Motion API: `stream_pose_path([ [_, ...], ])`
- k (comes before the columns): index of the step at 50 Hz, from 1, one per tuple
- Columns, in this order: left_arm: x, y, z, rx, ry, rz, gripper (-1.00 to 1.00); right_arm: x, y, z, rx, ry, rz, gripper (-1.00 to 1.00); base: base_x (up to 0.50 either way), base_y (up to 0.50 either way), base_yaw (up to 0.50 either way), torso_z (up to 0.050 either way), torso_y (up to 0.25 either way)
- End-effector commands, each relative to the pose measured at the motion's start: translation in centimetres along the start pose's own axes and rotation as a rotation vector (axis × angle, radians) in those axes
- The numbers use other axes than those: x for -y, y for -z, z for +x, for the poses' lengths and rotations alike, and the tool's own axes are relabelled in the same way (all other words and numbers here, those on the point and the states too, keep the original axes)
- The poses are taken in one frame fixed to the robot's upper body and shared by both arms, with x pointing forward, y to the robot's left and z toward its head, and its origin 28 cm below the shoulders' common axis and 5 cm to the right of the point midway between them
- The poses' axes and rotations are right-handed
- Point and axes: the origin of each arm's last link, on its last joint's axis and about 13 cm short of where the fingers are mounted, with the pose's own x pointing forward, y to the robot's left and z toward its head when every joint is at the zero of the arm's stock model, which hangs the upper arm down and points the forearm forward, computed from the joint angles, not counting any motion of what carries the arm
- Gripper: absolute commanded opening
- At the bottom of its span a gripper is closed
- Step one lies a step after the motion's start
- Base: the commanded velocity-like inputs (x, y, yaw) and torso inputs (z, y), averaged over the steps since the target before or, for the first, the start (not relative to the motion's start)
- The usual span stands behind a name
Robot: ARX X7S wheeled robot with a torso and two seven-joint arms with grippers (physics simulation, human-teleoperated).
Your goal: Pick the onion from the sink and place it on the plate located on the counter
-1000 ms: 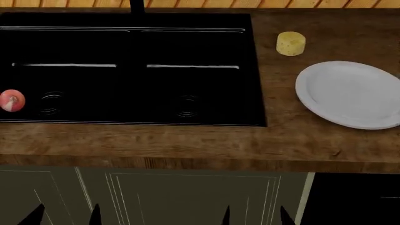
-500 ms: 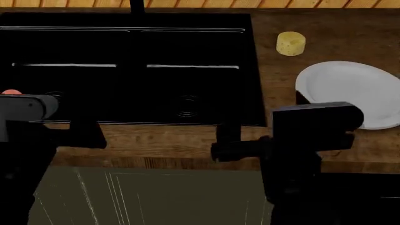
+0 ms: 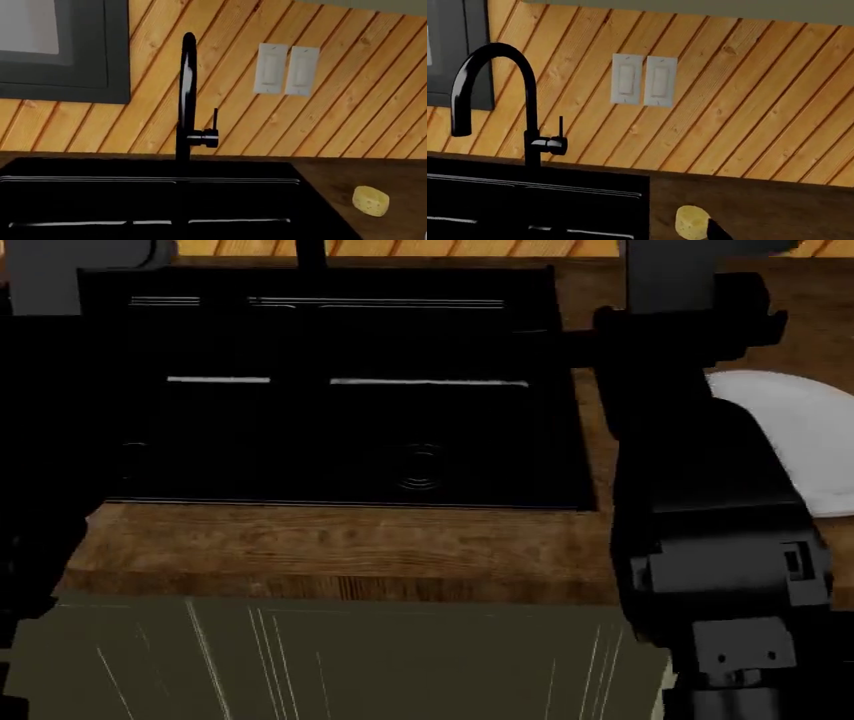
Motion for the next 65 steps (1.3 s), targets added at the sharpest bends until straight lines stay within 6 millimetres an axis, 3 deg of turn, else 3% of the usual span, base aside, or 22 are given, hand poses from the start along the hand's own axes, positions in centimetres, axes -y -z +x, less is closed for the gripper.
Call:
stream_pose_path([
  [1, 0.1, -0.6, 0.7, -0.010, -0.004, 0.011, 1.00, 0.2, -1.5, 0.8, 0.000, -0.015, 0.017, 1.00, 0.00, 0.50, 0.00, 0.000, 0.000],
  [37, -0.4, -1.7, -1.1, 0.010, -0.015, 0.051, 1.00, -0.8, -1.8, -0.1, -0.004, -0.066, 0.073, 1.00, 0.00, 0.50, 0.00, 0.000, 0.000],
  [65, -1.0, -1.0, -0.9, 0.013, -0.020, 0.048, 1.00, -1.0, -1.8, -0.4, -0.007, -0.081, 0.101, 1.00, 0.00, 0.50, 0.00, 0.000, 0.000],
])
